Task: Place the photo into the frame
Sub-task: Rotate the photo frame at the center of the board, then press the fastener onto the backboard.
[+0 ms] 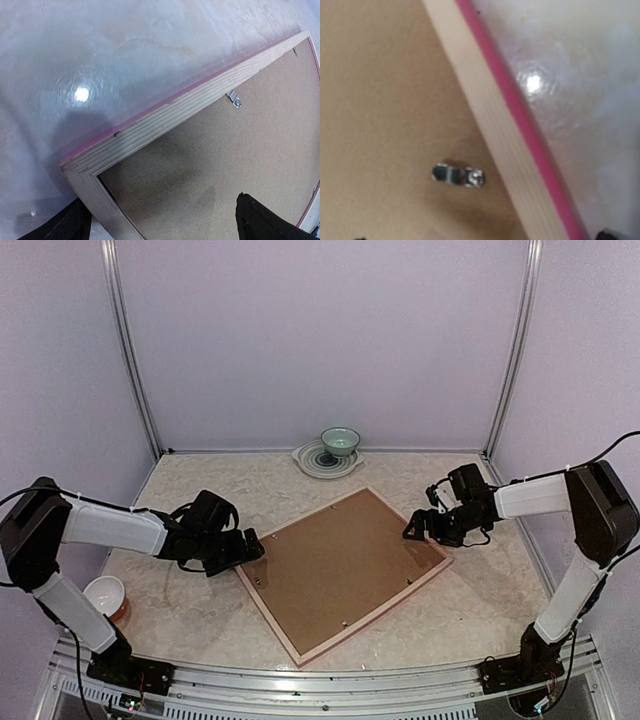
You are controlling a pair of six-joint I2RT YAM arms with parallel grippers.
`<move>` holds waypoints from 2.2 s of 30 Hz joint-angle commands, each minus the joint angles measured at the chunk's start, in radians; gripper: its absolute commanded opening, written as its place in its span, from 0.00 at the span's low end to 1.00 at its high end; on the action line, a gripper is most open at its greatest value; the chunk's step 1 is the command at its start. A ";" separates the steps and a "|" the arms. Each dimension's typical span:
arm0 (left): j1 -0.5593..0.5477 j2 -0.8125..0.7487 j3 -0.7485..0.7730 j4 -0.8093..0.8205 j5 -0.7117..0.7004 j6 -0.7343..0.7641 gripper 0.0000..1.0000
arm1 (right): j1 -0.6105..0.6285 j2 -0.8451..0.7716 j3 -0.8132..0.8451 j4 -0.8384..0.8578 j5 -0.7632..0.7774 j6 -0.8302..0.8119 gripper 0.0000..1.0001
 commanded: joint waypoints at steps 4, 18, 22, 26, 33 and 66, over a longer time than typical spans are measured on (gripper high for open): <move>0.053 0.155 0.141 0.079 0.083 0.099 0.99 | 0.047 -0.029 -0.031 0.005 -0.047 0.032 0.99; 0.143 0.422 0.365 0.135 0.169 0.133 0.99 | 0.108 -0.071 -0.080 0.015 -0.032 0.076 0.99; 0.173 0.460 0.400 0.143 0.172 0.139 0.99 | 0.133 -0.084 -0.097 0.016 -0.016 0.091 0.99; 0.194 0.463 0.415 0.134 0.128 0.158 0.99 | 0.142 -0.112 -0.120 0.018 -0.003 0.112 0.99; 0.211 0.426 0.406 0.100 0.044 0.189 0.99 | 0.151 -0.169 -0.152 0.008 0.046 0.132 0.99; 0.130 0.143 0.138 0.062 -0.104 0.156 0.77 | 0.150 -0.147 -0.170 0.043 0.083 0.119 0.99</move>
